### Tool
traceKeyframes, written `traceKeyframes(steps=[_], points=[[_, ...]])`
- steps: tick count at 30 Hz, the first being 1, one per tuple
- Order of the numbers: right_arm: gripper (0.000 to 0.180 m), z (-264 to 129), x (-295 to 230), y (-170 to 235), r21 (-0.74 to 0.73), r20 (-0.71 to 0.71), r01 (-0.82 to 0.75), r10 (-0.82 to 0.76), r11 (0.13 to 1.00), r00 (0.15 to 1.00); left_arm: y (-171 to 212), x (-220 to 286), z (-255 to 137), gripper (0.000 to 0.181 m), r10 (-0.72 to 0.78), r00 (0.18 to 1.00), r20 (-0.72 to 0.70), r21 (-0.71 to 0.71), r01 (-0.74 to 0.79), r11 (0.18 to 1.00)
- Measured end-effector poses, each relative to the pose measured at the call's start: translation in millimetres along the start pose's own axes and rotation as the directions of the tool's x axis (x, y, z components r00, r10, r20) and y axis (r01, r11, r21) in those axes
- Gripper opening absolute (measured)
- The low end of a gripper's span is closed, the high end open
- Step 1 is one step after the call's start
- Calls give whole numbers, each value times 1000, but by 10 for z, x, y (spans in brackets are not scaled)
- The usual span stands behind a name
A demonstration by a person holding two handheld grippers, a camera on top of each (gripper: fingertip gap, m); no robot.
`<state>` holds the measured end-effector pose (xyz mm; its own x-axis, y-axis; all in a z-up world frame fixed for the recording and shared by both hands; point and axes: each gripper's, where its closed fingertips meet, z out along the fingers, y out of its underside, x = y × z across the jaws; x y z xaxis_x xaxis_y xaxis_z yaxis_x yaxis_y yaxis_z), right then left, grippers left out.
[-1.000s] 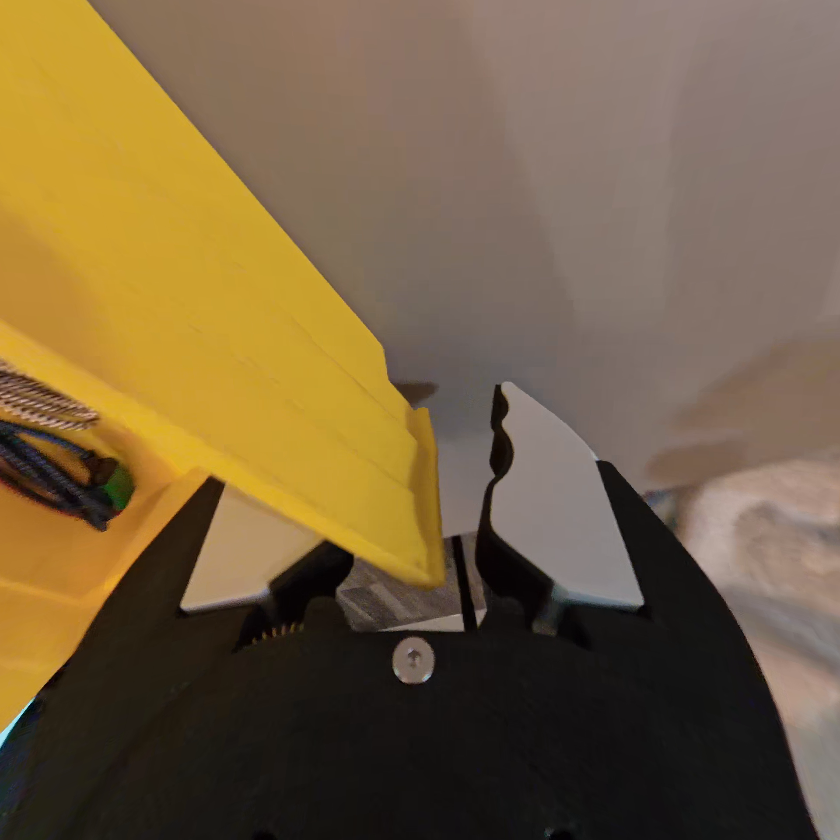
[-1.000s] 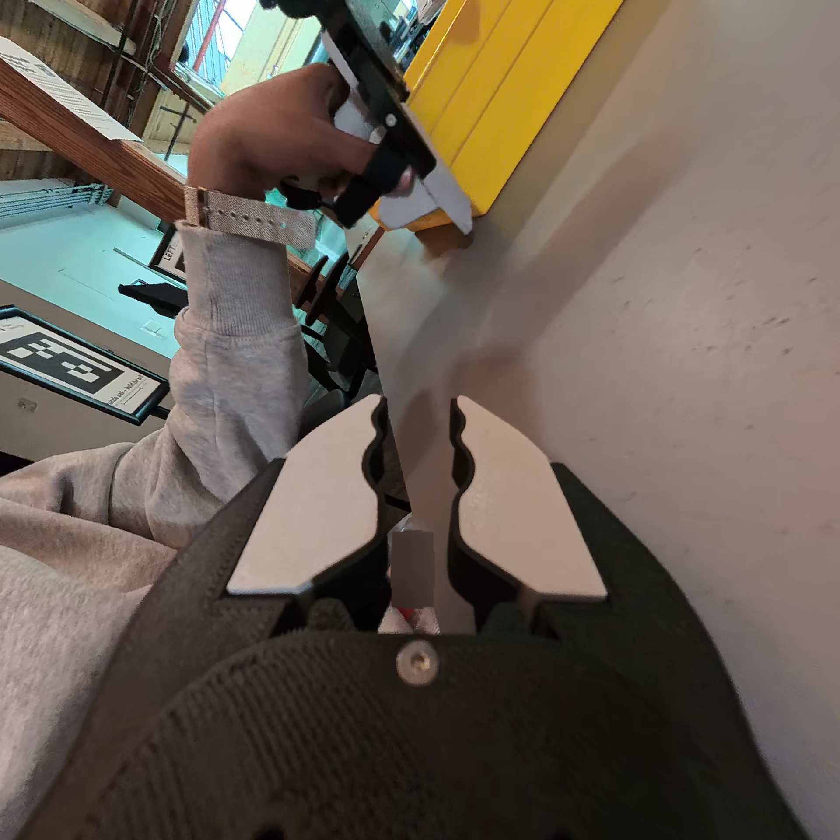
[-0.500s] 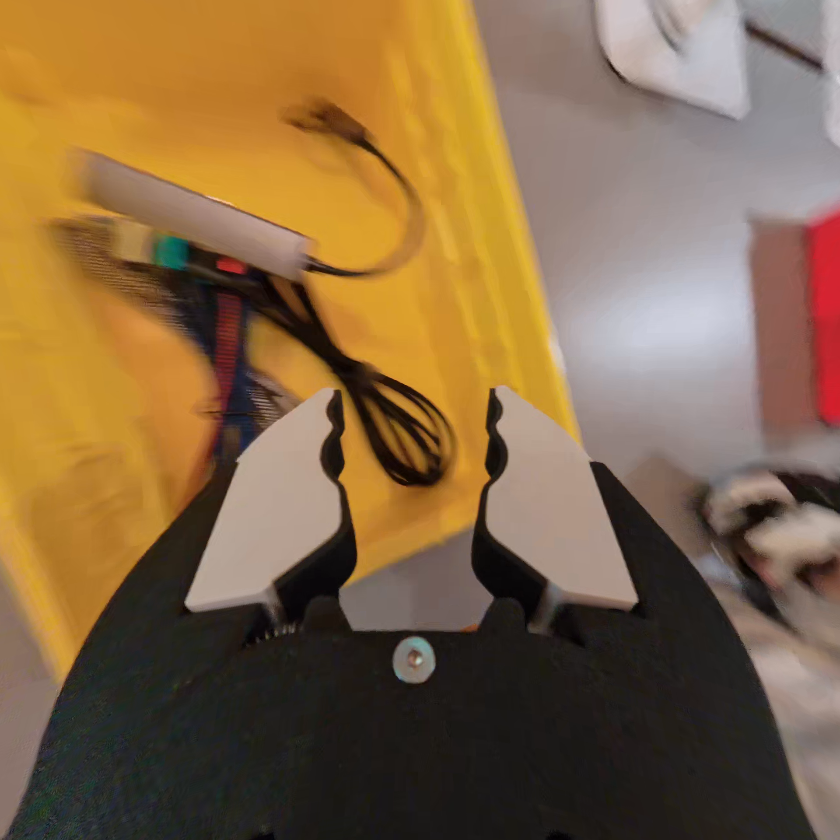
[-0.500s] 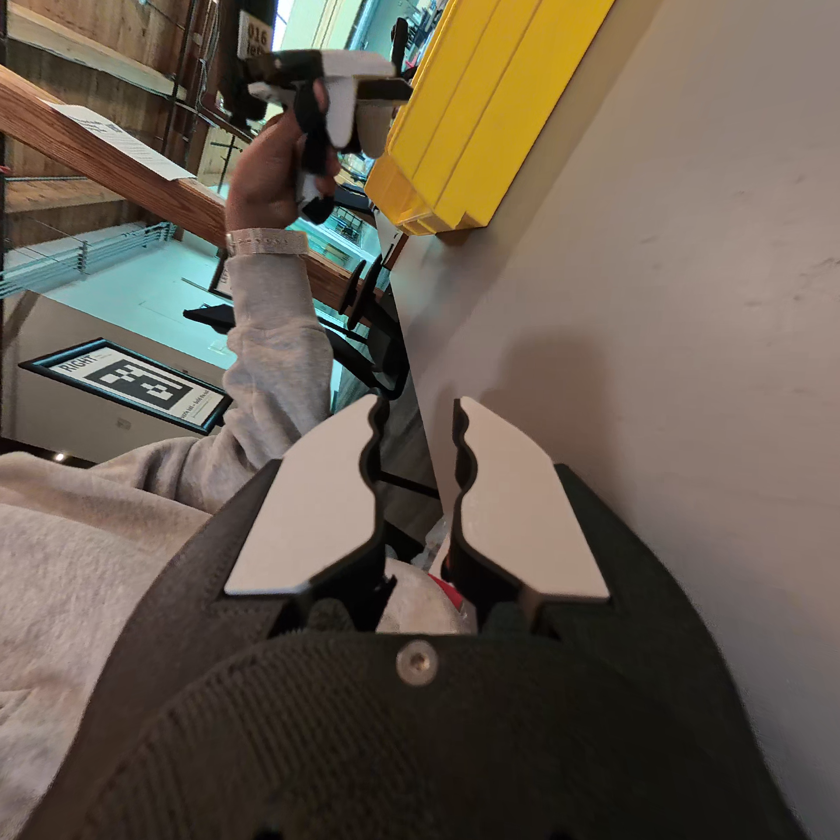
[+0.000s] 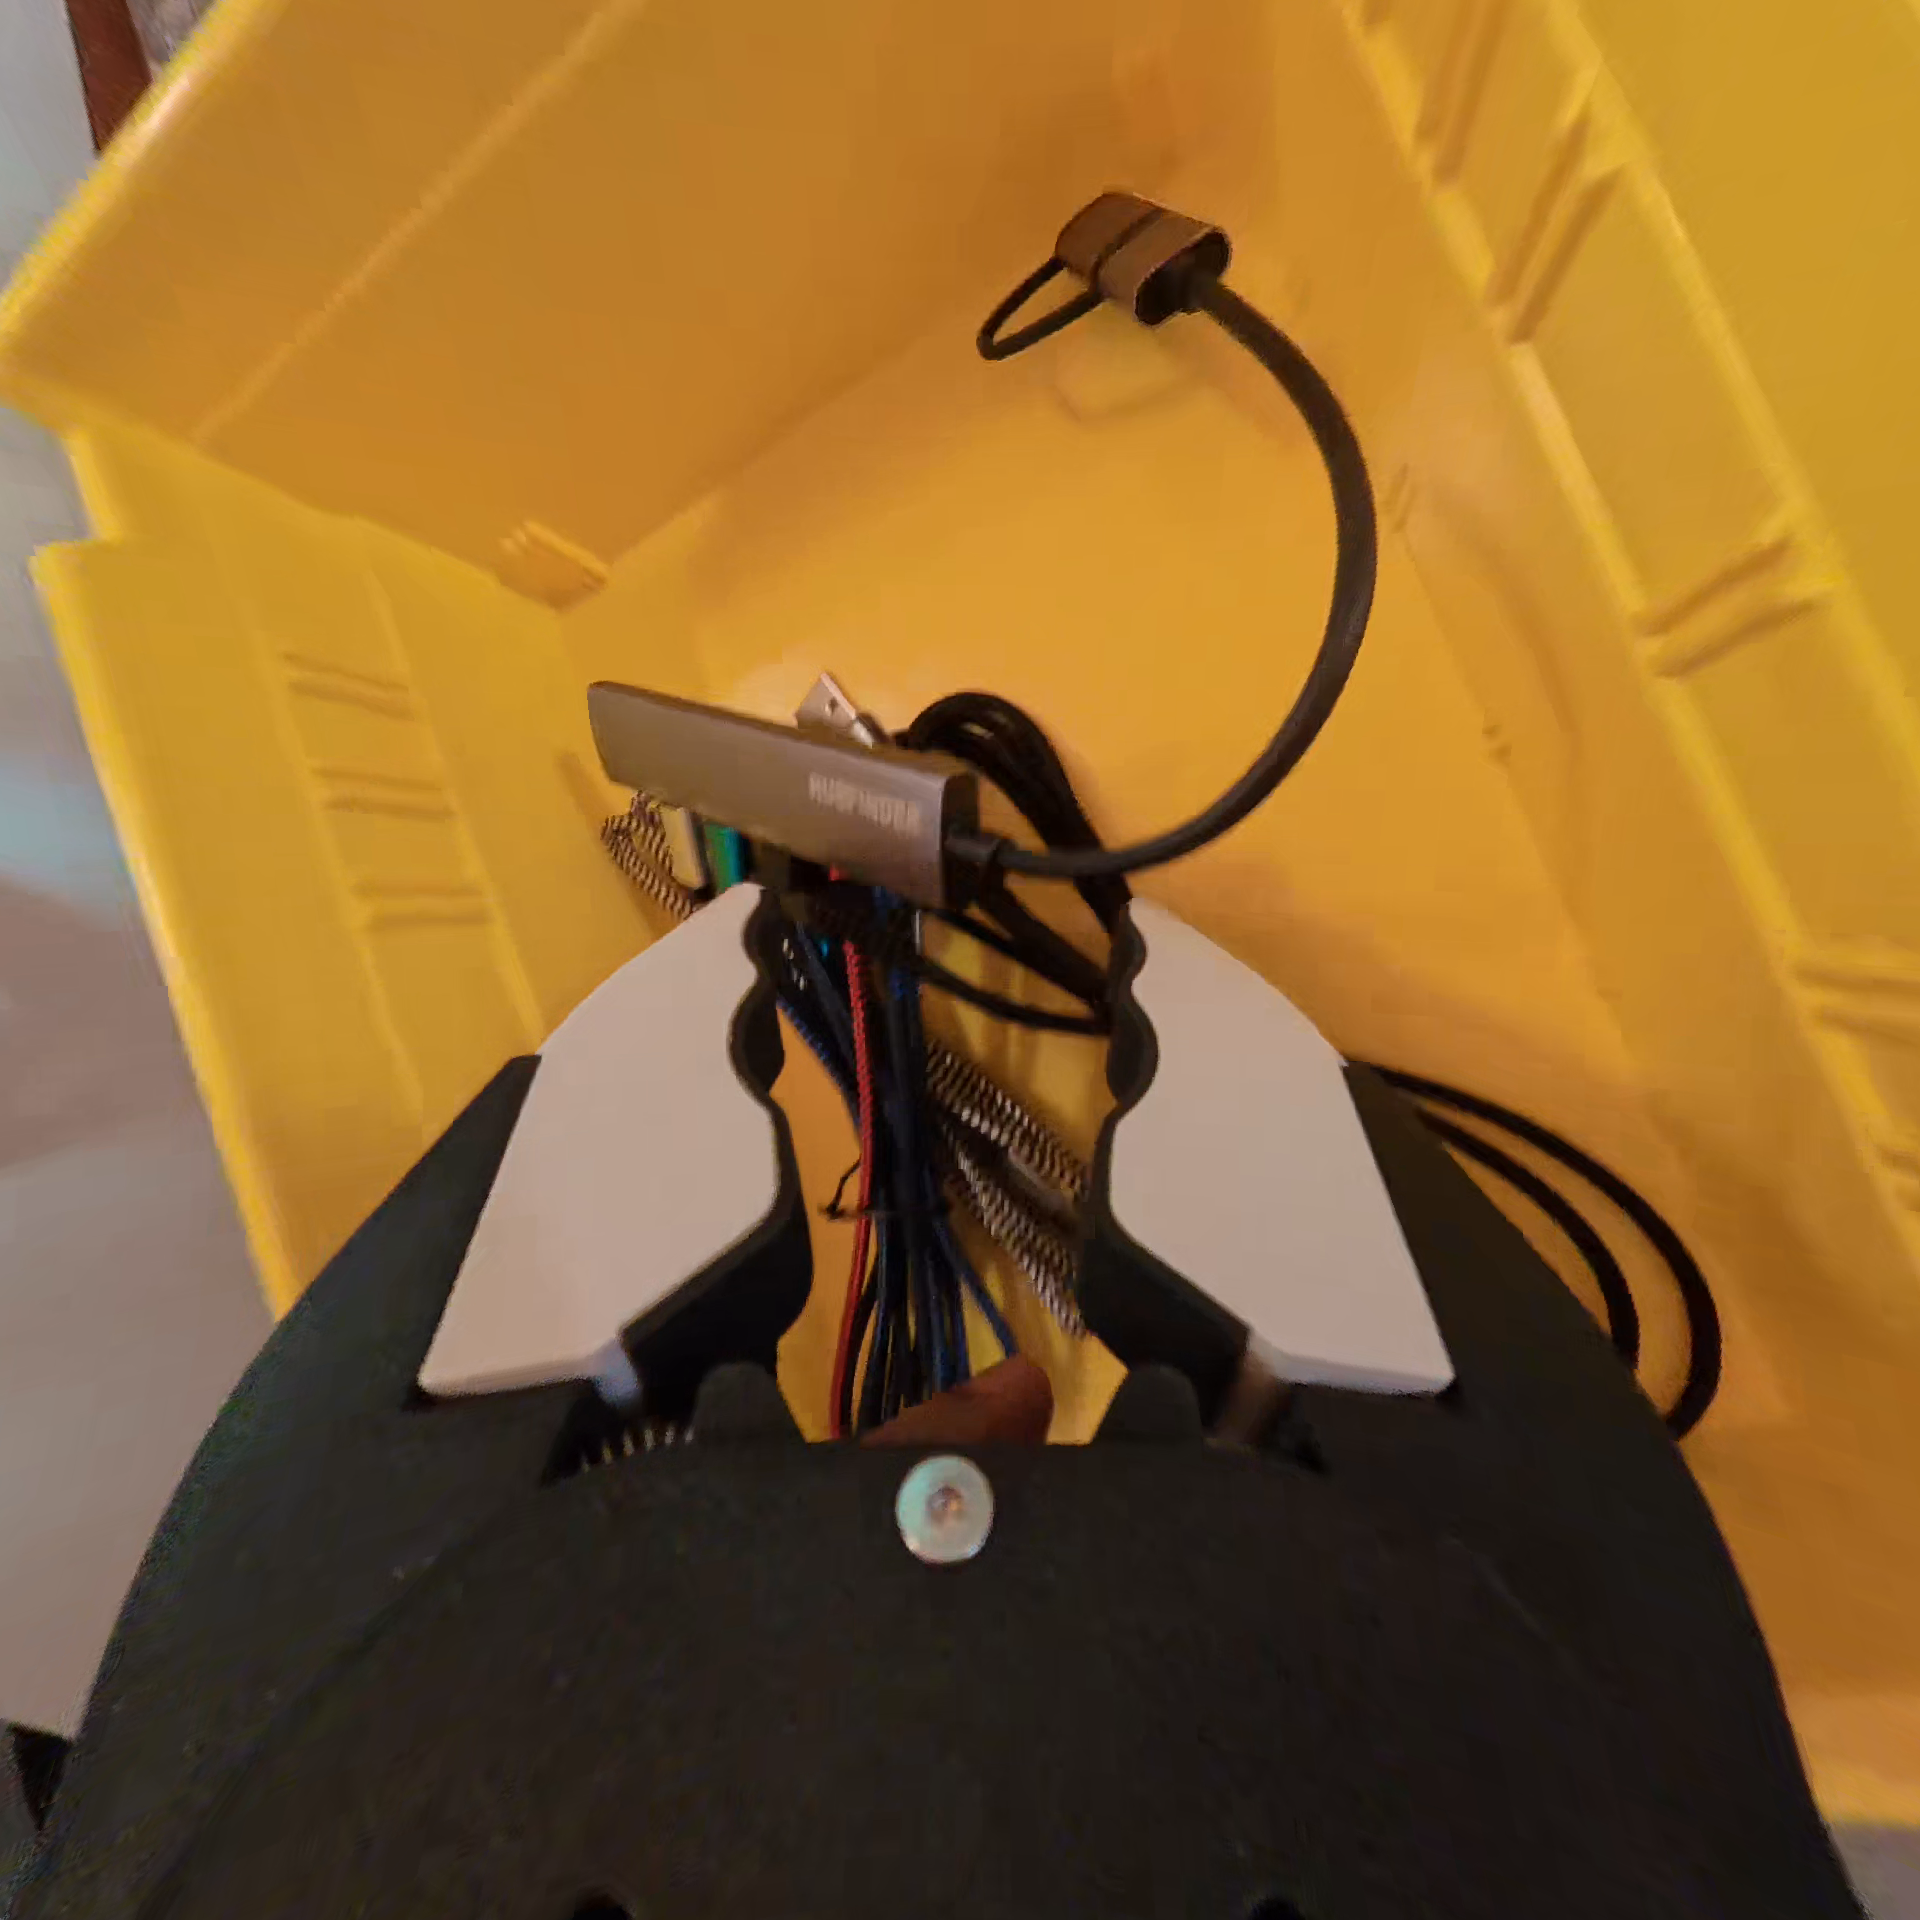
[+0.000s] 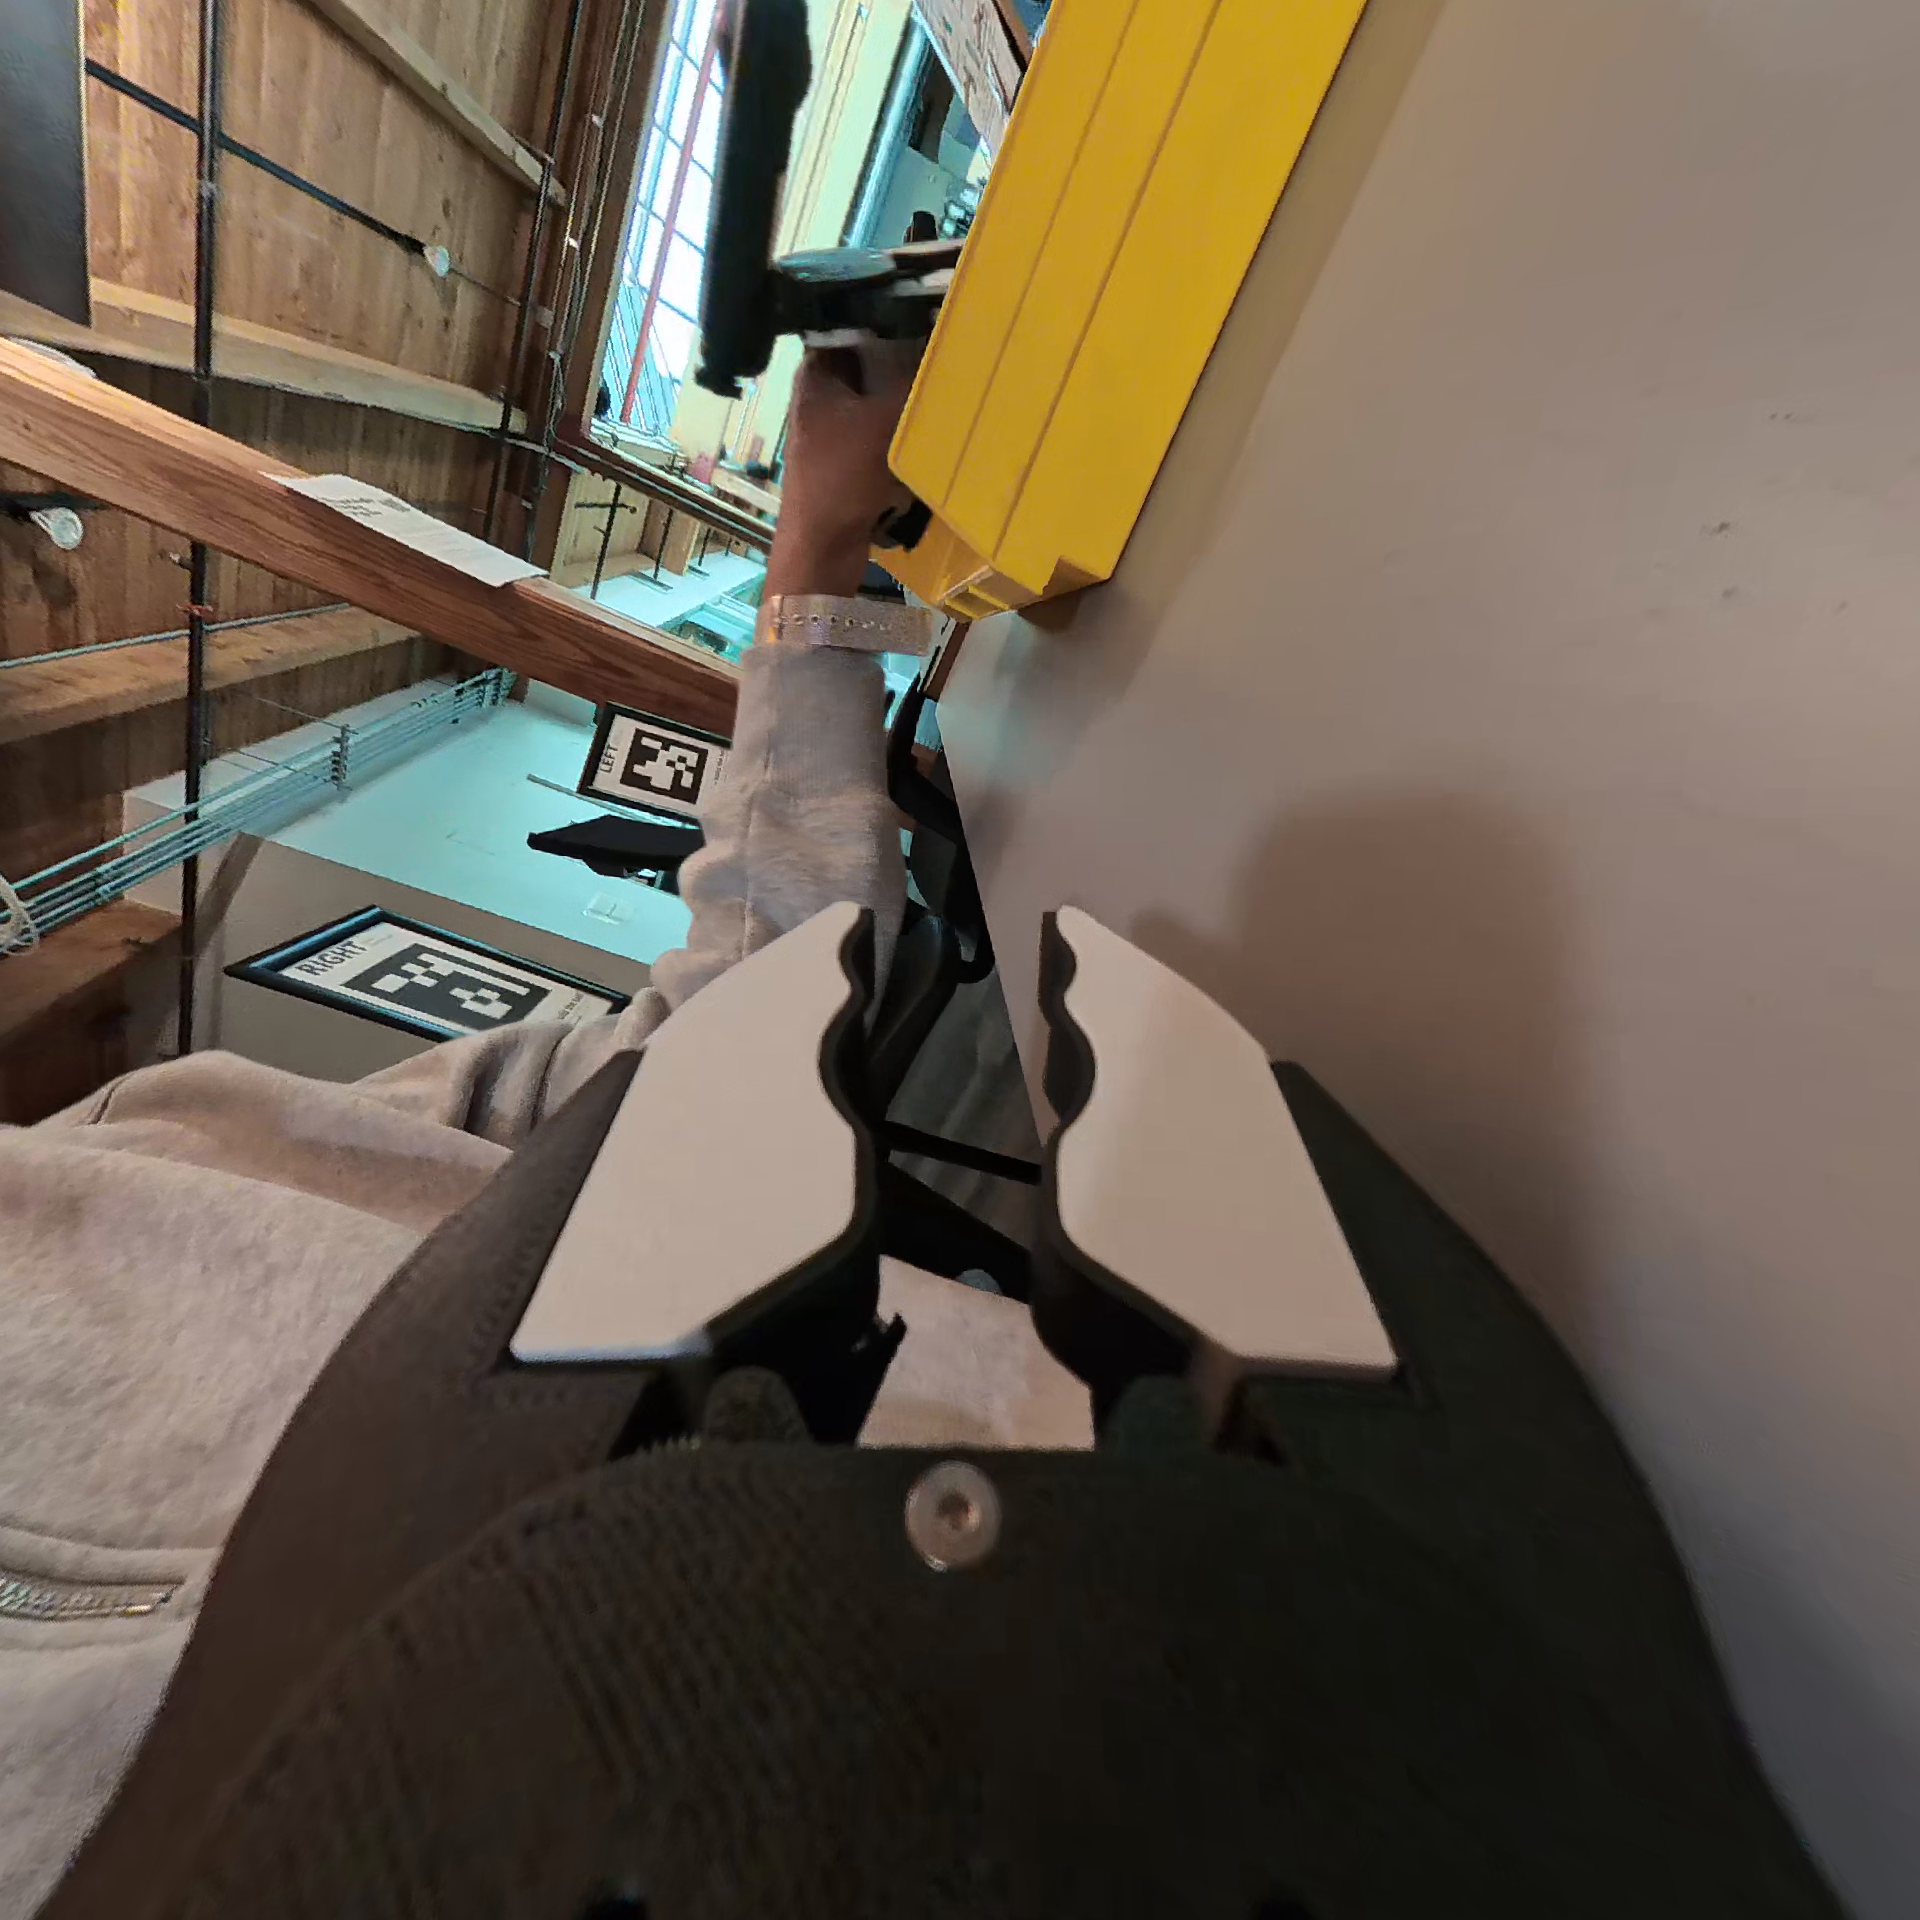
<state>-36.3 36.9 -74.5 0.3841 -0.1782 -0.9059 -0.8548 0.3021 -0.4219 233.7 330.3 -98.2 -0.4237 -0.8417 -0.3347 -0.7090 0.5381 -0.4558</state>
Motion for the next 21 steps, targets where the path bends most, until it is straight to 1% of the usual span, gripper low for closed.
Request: traceKeyframes(steps=[2,3,4,7,10,13,17,21], points=[[31,-19,-2,0,9,3,-9,9,1000,1000,-96,-31,77,63,-1,999,51,49,-2,999],[30,-25,-3,2,11,4,-13,13,1000,1000,-141,-65,85,59,1,996,86,73,-8,997],[30,-31,-3,4,13,5,-17,17,1000,1000,-184,-93,73,53,7,993,115,97,-18,995],[30,-50,-1,-2,23,7,-24,24,999,1000,-257,-209,-32,21,23,978,206,127,-50,991],[30,-68,3,-19,36,12,-37,37,999,999,-316,-344,-191,12,-23,963,267,176,-26,984],[30,-78,4,-26,43,14,-43,43,998,999,-417,-458,-452,10,-116,957,266,294,34,955],[30,-66,2,-16,37,11,-39,39,999,999,-575,-617,-978,11,-175,935,308,440,23,898],[30,-45,-12,8,30,19,-46,45,998,999,-774,-594,-1534,10,-214,942,259,589,21,808]])
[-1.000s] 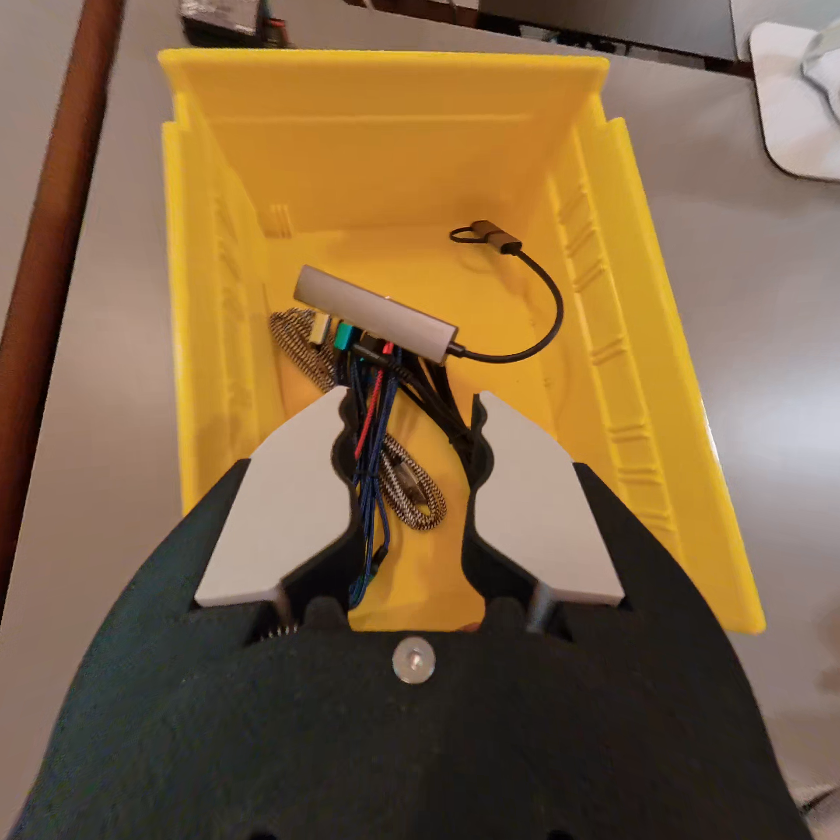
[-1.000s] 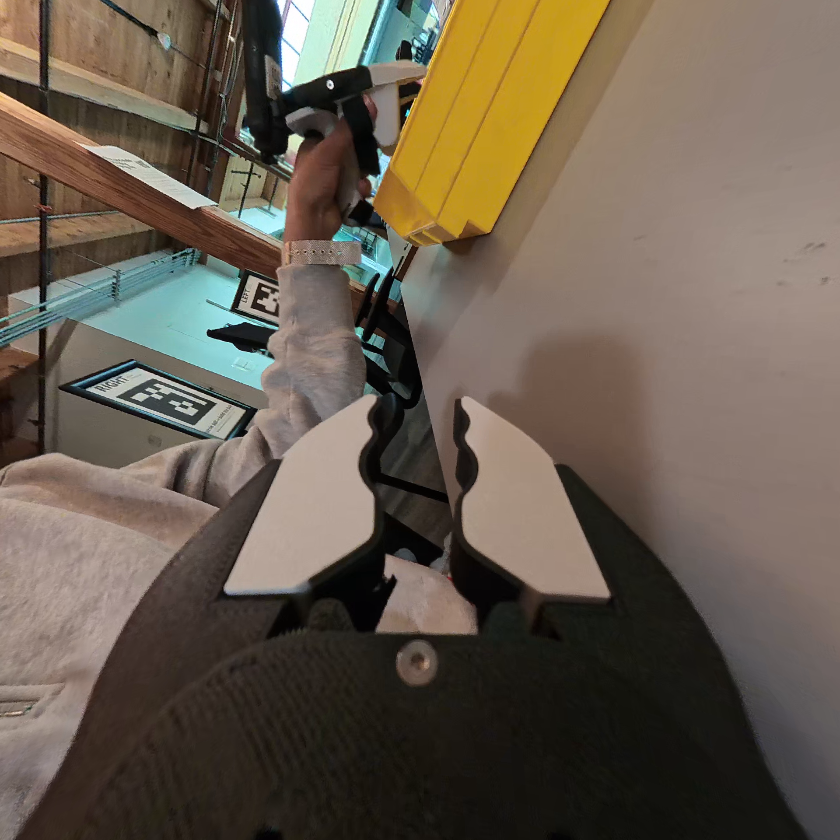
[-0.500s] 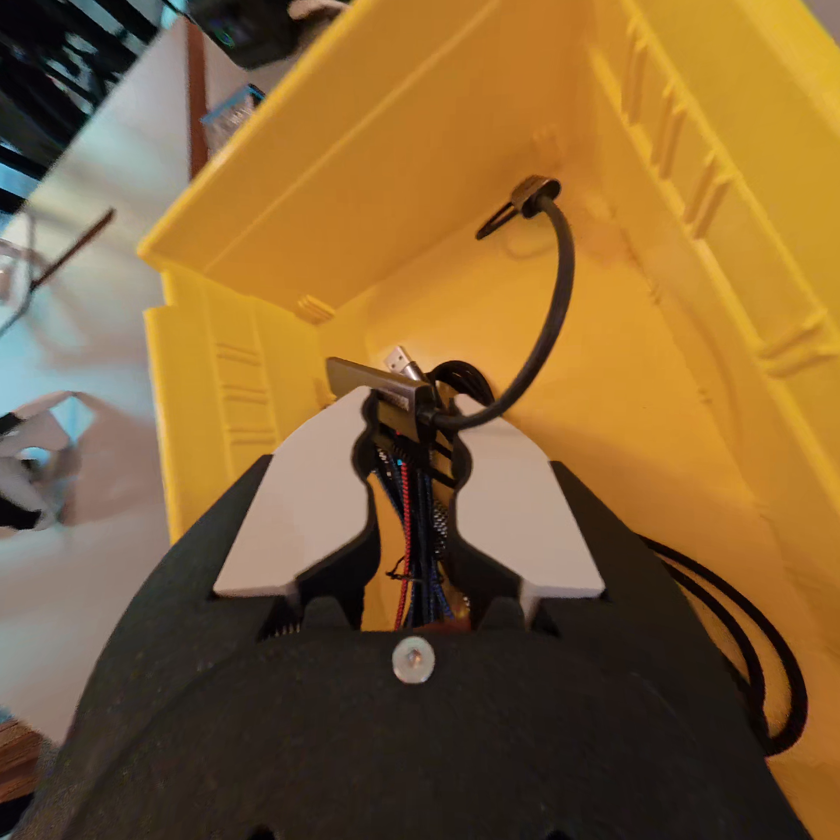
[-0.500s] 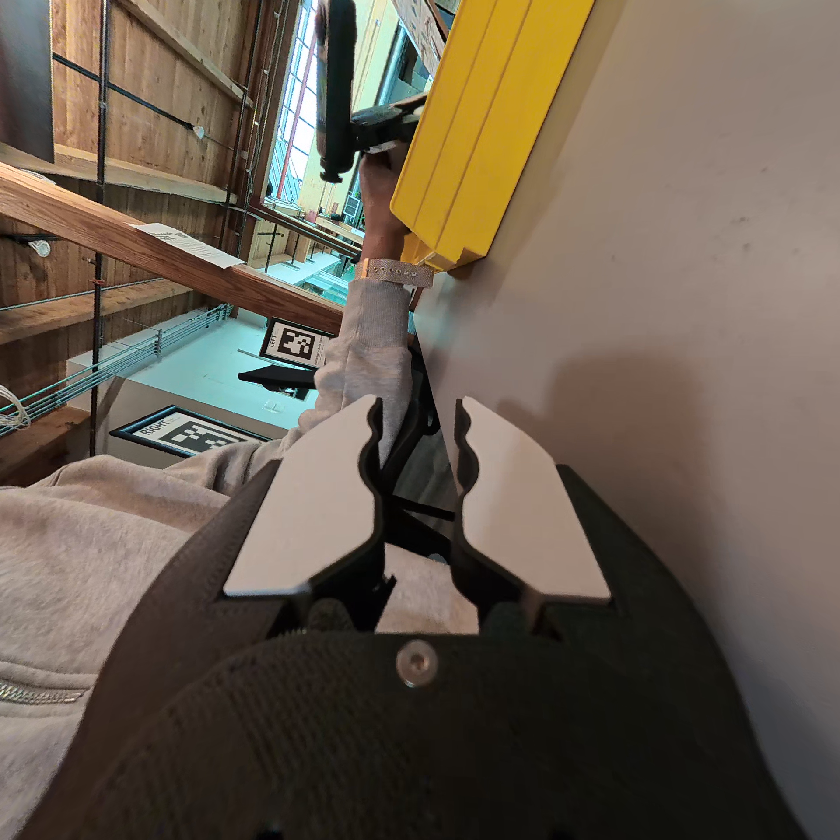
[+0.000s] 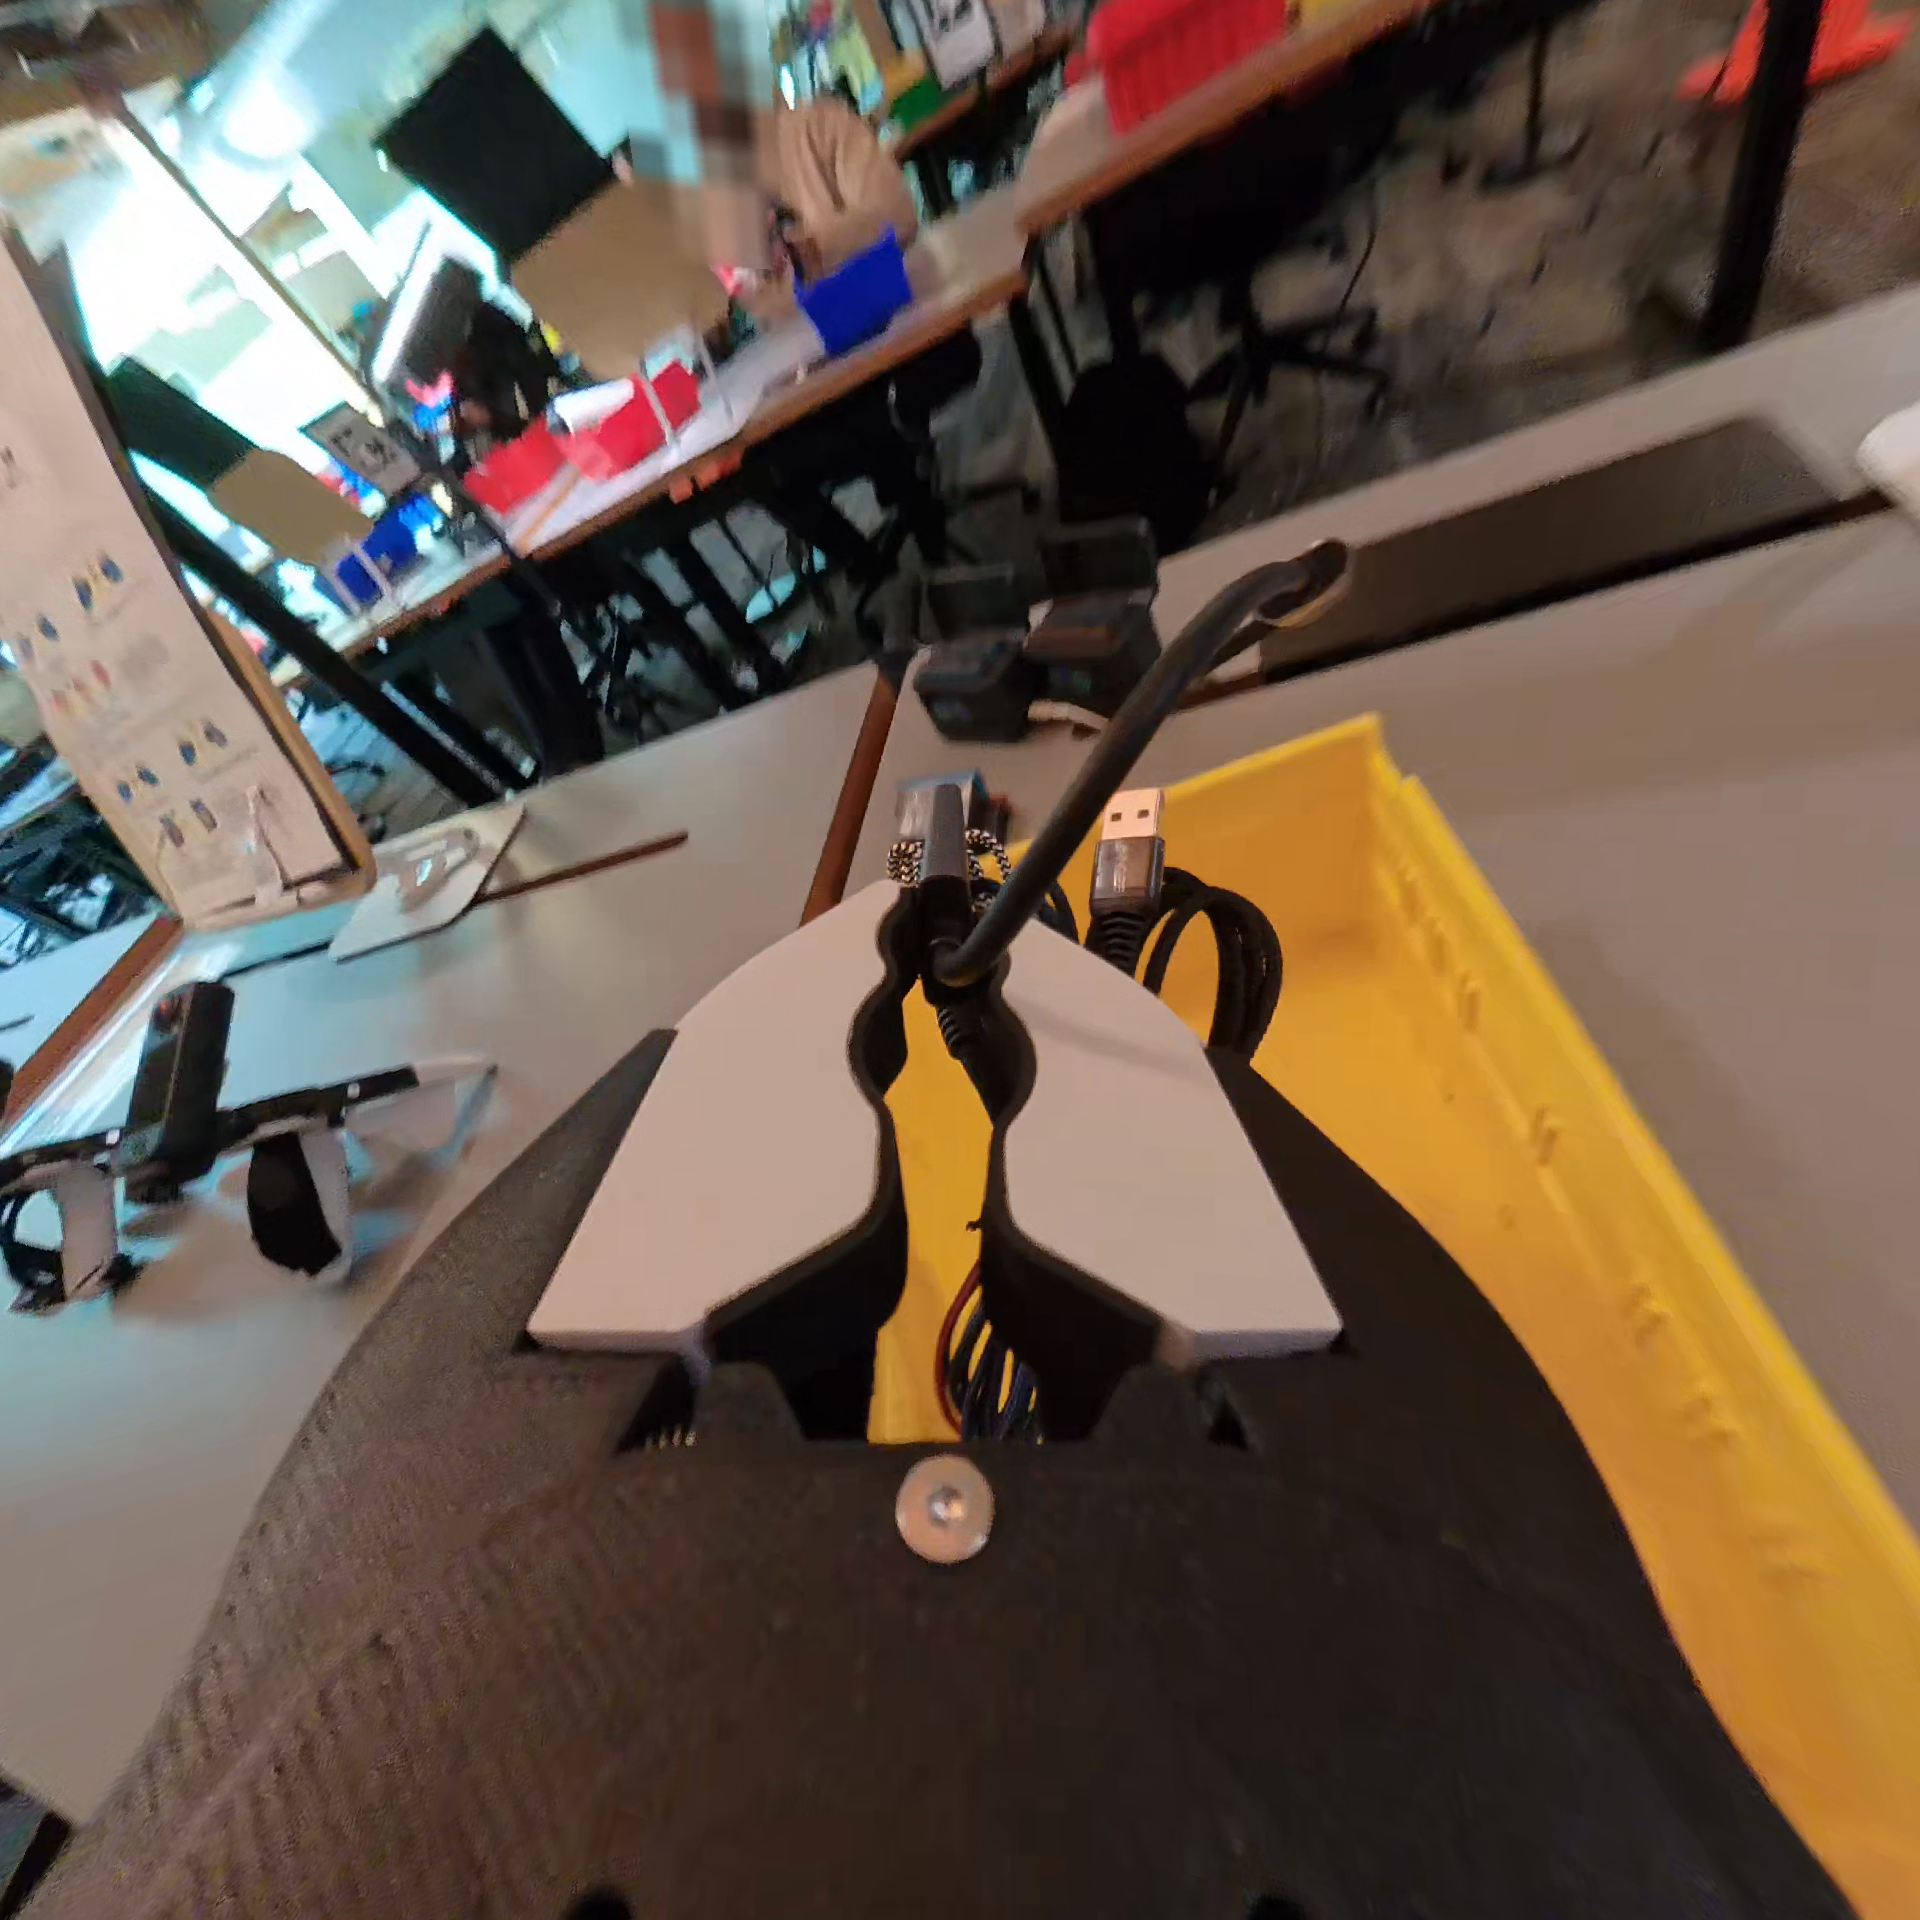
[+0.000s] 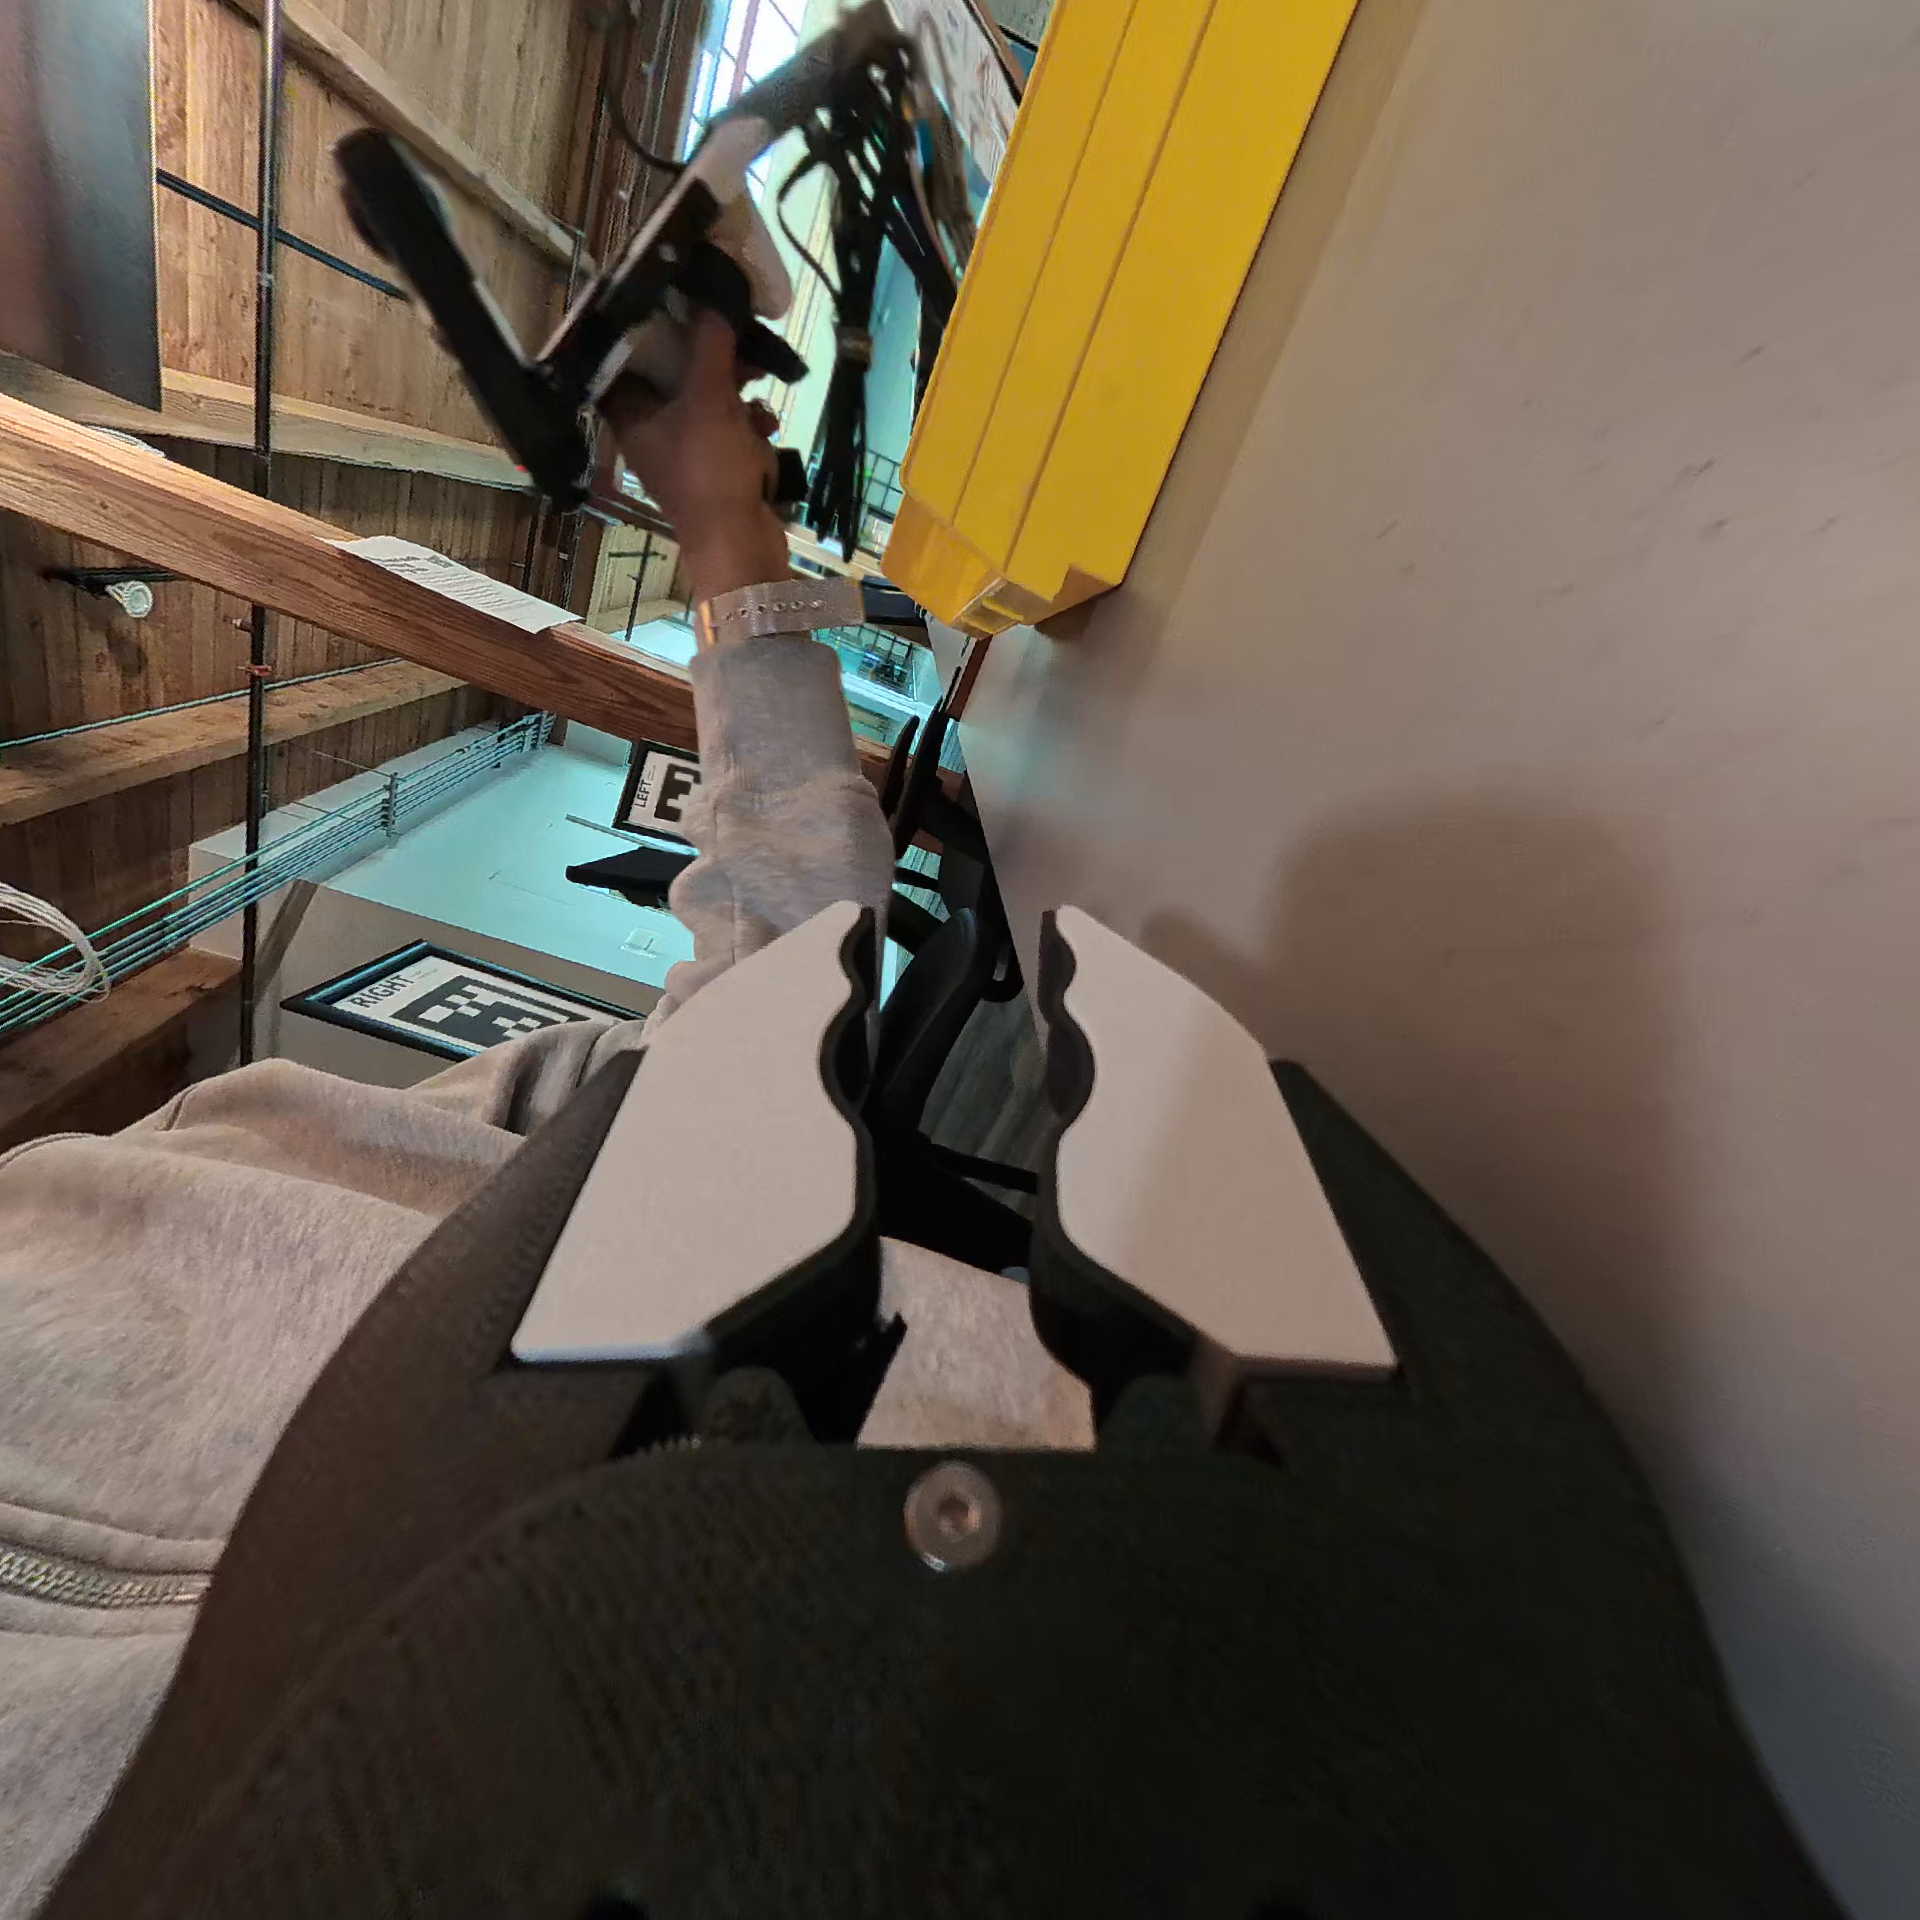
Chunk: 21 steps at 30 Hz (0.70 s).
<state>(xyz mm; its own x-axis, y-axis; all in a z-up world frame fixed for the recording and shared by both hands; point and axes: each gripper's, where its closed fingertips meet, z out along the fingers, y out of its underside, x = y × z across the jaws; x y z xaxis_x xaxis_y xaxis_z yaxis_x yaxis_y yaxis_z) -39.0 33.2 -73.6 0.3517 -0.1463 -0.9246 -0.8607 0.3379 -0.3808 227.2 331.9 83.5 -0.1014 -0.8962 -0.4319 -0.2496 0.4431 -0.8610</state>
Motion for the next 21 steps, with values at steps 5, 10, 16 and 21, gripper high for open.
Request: traceKeyframes(steps=[5,10,16,21], points=[[30,25,-30,43,-11,6,4,-4,1000,1000,-564,69,-420,10,-6,999,-44,171,14,985],[30,47,-63,79,-21,14,7,-6,1000,1000,-1070,314,-836,10,-8,989,-151,342,60,938],[29,41,-82,69,-16,9,27,-27,1000,1000,-1497,1046,-1165,10,31,878,-477,434,205,877],[28,6,-125,17,5,-3,72,-72,997,997,-1577,1809,-1173,10,67,727,-683,378,274,884]])
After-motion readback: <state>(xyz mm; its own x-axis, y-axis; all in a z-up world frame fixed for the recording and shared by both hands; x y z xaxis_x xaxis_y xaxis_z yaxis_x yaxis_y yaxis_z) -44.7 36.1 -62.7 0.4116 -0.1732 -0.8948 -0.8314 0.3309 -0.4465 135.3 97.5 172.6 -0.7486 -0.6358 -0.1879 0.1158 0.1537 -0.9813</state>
